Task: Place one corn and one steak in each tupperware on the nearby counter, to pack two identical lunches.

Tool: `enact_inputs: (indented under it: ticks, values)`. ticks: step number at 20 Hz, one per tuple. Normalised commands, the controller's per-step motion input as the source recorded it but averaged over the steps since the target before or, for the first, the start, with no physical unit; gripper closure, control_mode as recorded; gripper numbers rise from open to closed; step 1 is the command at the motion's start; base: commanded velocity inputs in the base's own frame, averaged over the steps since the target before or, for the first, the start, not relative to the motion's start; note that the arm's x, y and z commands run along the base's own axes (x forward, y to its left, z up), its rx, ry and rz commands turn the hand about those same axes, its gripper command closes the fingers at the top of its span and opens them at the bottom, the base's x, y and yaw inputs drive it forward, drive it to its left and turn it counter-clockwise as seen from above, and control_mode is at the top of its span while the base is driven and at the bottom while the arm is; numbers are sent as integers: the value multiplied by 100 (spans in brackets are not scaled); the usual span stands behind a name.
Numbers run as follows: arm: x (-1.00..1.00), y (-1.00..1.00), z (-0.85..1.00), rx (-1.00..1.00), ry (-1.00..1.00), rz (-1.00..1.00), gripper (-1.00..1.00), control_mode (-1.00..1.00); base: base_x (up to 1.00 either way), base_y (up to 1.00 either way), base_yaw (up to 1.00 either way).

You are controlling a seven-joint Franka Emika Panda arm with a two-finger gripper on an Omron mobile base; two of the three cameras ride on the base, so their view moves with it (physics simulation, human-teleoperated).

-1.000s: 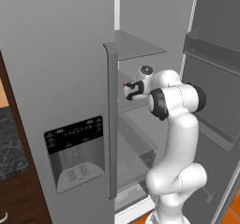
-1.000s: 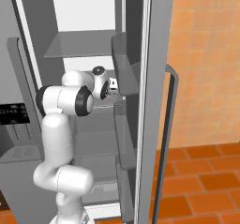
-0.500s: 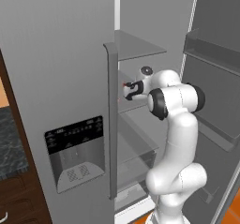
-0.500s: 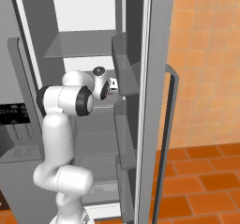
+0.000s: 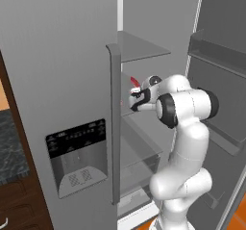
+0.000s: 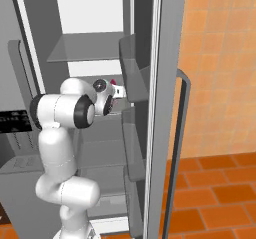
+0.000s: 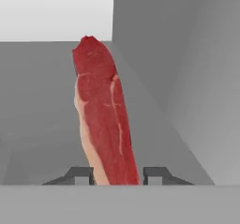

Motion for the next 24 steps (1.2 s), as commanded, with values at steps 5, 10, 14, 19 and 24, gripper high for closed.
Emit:
enact_inputs:
  ticks: [5,10,14,19,24]
  values:
    - [-99,0,78,0,-26,-7,100,-100,0,0,0]
    - [-72,22,100,0,-2,0,100,-100,0,0,0]
    - [-54,13,84,0,5,-1,100,-100,0,0,0]
    - [-55,0,1,1,0,0,100,-100,0,0,0]
    - [-100,0,11,2,6,0,100,-100,0,0,0]
